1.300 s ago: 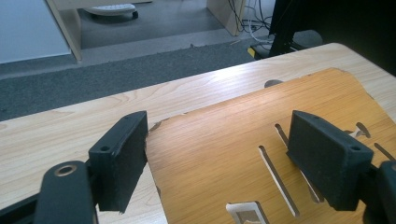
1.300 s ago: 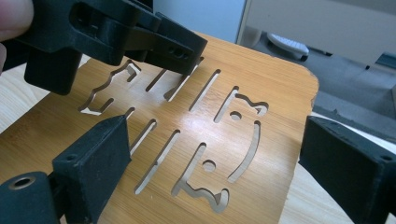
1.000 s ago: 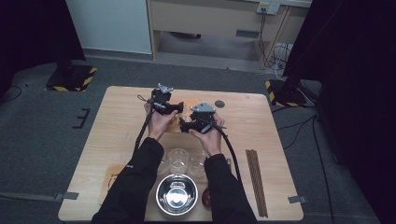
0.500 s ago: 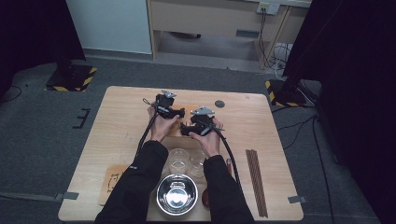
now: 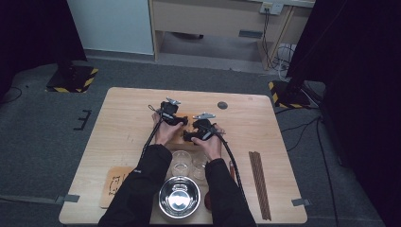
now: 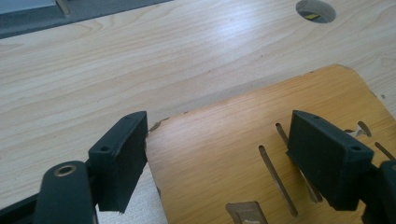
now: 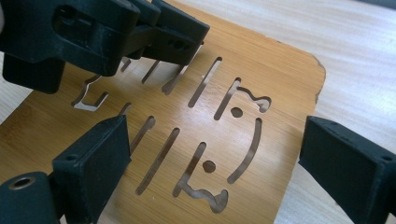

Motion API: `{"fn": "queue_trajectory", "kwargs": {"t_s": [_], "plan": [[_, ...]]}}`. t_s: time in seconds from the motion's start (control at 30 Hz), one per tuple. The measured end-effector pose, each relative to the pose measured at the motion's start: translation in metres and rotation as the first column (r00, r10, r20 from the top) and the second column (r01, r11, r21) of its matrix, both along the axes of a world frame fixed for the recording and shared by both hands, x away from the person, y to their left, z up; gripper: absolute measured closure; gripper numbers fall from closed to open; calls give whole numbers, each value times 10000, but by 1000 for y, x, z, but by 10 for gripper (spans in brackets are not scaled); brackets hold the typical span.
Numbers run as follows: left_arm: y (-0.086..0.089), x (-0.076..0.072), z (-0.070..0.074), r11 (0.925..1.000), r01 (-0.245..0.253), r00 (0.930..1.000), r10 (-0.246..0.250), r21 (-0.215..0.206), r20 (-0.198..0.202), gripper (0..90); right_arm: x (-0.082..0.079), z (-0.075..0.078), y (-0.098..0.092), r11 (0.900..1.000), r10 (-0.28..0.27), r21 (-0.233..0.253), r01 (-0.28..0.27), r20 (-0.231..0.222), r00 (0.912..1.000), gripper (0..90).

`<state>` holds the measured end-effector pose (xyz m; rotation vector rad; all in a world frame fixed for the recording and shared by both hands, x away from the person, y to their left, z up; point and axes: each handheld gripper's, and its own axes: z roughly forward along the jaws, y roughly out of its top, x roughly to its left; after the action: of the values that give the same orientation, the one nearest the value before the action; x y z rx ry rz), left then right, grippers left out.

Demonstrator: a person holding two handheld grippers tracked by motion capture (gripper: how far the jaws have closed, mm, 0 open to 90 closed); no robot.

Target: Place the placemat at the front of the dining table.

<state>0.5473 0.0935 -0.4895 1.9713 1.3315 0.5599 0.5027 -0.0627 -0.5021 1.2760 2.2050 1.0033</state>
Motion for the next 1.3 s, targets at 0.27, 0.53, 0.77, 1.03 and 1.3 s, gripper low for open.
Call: {"fn": "queue_trajectory", "kwargs": {"t_s": [0.27, 0.53, 0.77, 1.03, 1.3], "plan": [[1, 2, -11, 10000, 34, 9988, -38, -89, -479, 209, 3, -7, 1, 10000, -21, -67, 17, -583, 9983, 90], [2, 3, -19, 9999, 82, 9963, -89, -84, -859, 208, 4, -12, 1, 10000, -64, -45, 60, -1022, 9947, 89], [0, 3, -23, 9999, 113, 9943, -113, -3, -1057, 208, 5, -16, 1, 9998, -66, -203, 39, -1361, 9907, 89], [2, 5, -28, 9998, 92, 9900, -119, -203, -1405, 205, 5, -18, 1, 9997, 14, -220, -49, -1560, 9878, 82], [2, 5, -31, 9999, 80, 9840, -101, -126, -1781, 175, 5, -16, 1, 9999, 98, -103, -113, -1306, 9914, 89]]}}
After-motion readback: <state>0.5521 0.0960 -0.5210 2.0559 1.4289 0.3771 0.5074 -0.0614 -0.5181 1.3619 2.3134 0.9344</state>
